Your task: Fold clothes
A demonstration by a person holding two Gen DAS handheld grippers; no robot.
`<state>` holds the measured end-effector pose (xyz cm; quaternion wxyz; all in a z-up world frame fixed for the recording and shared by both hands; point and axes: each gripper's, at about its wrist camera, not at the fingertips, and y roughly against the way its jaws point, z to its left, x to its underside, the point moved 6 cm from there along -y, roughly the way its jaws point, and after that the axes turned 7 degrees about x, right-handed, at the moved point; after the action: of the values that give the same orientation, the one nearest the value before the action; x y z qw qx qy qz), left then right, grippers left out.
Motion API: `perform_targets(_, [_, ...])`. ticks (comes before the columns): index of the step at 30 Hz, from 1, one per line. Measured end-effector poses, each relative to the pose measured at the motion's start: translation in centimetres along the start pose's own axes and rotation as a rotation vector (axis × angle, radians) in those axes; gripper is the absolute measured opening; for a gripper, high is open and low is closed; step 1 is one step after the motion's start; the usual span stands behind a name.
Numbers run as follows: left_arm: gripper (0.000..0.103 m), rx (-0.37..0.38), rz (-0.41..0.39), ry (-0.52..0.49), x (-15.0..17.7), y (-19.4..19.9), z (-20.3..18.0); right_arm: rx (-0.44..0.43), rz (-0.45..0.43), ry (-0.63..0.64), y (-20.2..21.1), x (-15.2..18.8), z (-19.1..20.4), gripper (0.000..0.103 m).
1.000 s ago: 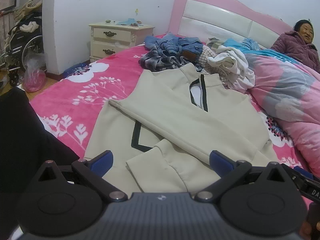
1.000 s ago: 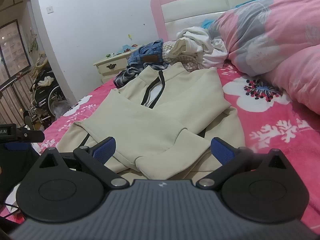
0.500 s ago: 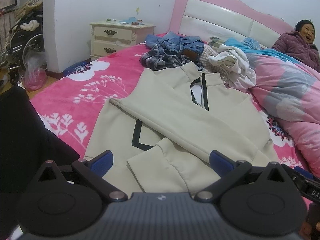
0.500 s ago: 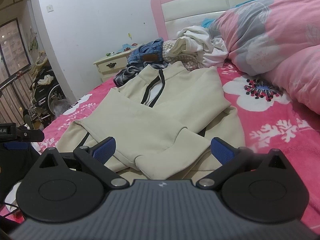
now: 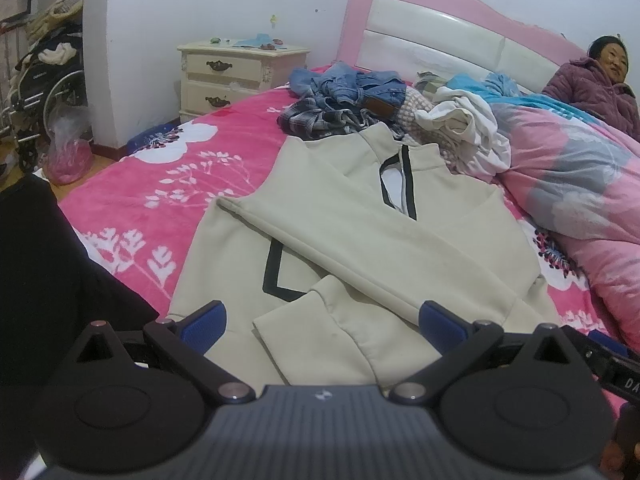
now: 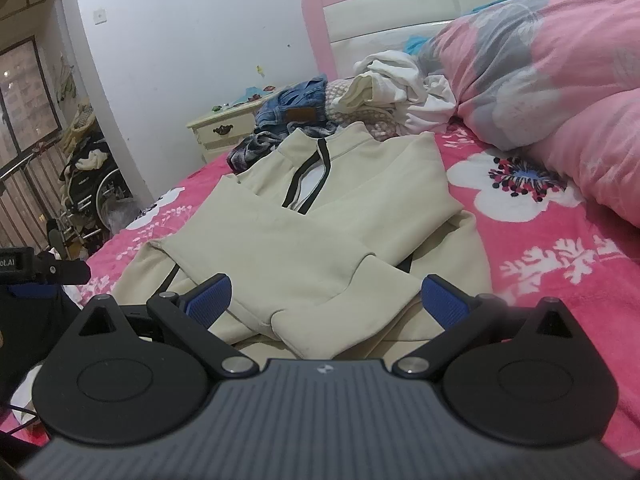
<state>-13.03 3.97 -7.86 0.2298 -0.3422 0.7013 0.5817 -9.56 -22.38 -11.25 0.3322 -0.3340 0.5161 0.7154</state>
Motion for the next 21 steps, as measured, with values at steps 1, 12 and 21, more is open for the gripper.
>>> perform_targets(1, [0.103,-0.001,-0.002,-0.002,-0.02,0.03,-0.04,0.001,0.000,-0.001,-0.01,0.01,-0.01,0.102])
perform_targets(12, [0.103,-0.010,-0.008,0.005,-0.12,0.12,0.04,-0.005,-0.005,-0.004,0.12,-0.09,0.04,0.102])
perform_targets(21, [0.103,-0.020,-0.012,0.006,-0.18,0.22,0.25,-0.003,-0.005,-0.004,-0.10,-0.21,0.13,0.102])
